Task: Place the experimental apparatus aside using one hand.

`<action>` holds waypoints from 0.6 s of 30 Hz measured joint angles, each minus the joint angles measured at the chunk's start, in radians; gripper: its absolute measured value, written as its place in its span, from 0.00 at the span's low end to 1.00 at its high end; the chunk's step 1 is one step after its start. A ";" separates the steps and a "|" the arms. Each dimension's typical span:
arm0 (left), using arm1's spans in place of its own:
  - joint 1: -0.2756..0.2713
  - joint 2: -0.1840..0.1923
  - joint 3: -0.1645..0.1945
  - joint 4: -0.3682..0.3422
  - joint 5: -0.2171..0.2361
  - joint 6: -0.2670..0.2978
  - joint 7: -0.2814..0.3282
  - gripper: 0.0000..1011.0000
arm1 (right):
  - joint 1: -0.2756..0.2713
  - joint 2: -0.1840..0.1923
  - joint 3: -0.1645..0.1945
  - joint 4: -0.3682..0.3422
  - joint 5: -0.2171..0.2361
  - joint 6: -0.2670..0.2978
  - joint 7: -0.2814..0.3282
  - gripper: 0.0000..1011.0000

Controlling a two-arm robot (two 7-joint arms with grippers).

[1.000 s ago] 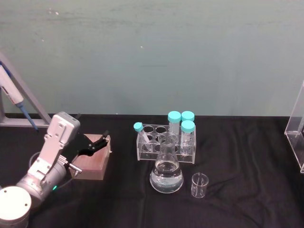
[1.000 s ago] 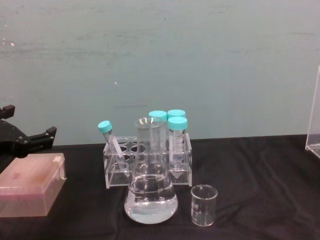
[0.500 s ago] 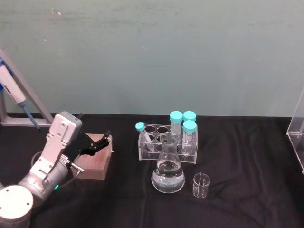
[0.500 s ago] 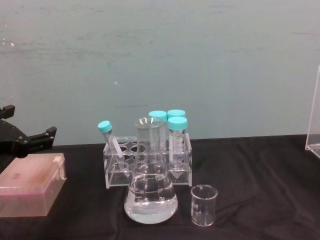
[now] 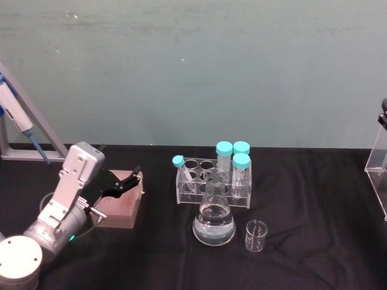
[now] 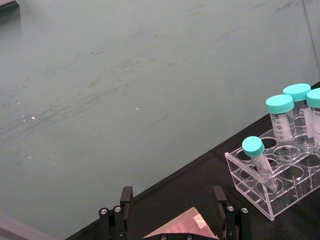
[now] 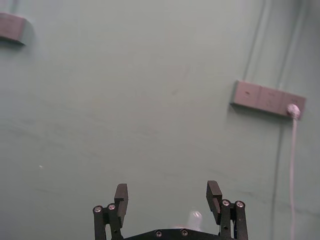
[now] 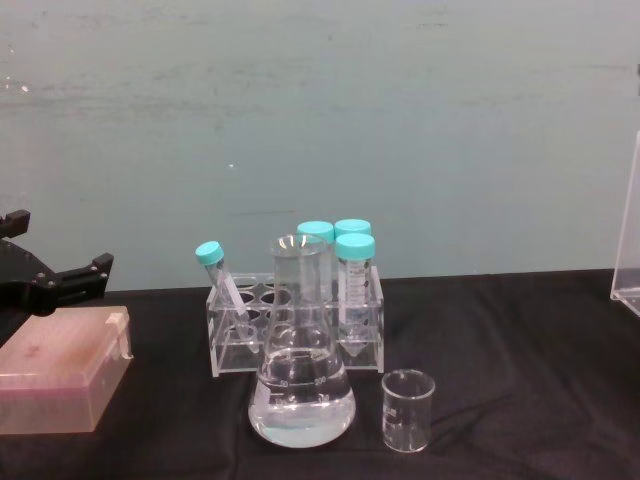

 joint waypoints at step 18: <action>0.000 0.000 0.000 0.000 0.000 0.000 0.000 0.99 | 0.040 0.050 -0.092 0.026 0.160 -0.011 0.215 0.99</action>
